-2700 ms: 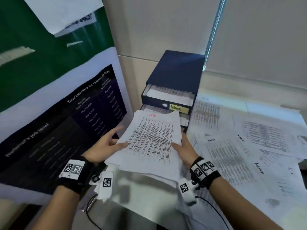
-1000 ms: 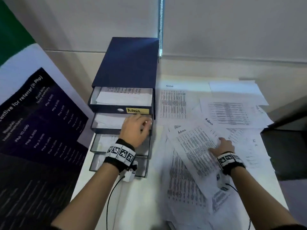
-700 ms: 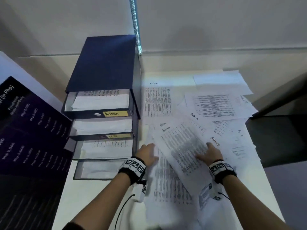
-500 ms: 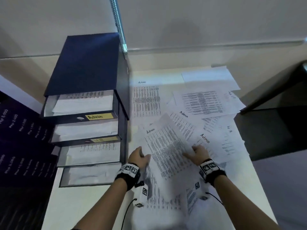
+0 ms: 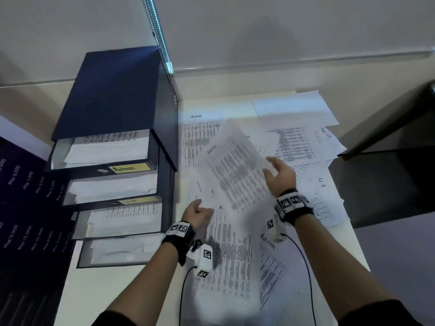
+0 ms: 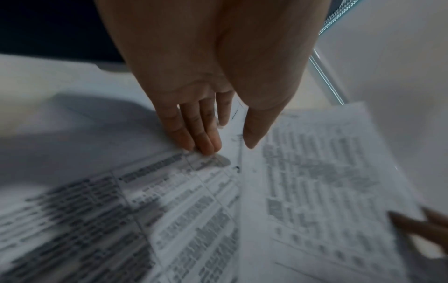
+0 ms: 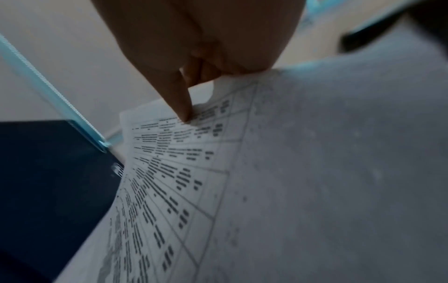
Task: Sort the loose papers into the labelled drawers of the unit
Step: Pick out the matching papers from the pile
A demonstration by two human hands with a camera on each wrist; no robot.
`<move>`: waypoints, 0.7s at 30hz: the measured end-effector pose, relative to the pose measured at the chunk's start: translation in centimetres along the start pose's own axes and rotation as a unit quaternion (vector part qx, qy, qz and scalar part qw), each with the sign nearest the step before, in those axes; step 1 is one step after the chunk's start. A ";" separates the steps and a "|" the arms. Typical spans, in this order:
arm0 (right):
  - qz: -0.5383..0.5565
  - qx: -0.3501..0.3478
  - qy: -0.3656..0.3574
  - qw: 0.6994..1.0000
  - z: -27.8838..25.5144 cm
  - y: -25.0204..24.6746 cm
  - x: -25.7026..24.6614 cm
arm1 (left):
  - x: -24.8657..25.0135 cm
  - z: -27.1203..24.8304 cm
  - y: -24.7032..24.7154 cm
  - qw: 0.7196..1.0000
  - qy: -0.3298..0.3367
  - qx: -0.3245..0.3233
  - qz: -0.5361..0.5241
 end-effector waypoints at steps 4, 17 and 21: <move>0.098 0.083 -0.126 0.984 1.2 -8.0 -7.8 | 4.3 -1.5 -0.9 0.999 0.048 0.016 0.006; 0.175 0.005 -0.049 0.983 -2.6 -11.6 -11.4 | 25.3 -12.1 -1.3 0.957 0.284 -0.031 -0.050; 0.003 -0.203 0.097 0.974 -6.7 -1.5 -1.5 | 15.5 -8.2 -1.6 0.982 0.181 -0.011 0.059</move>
Point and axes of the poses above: each hand's wrist, its own z-axis towards the middle knuckle, its own y-axis out of the palm, x = y × z, the point moved 10 cm from there along z, towards the middle knuckle, and after that the axes turned 8 degrees about -z, right-handed, at the moved point
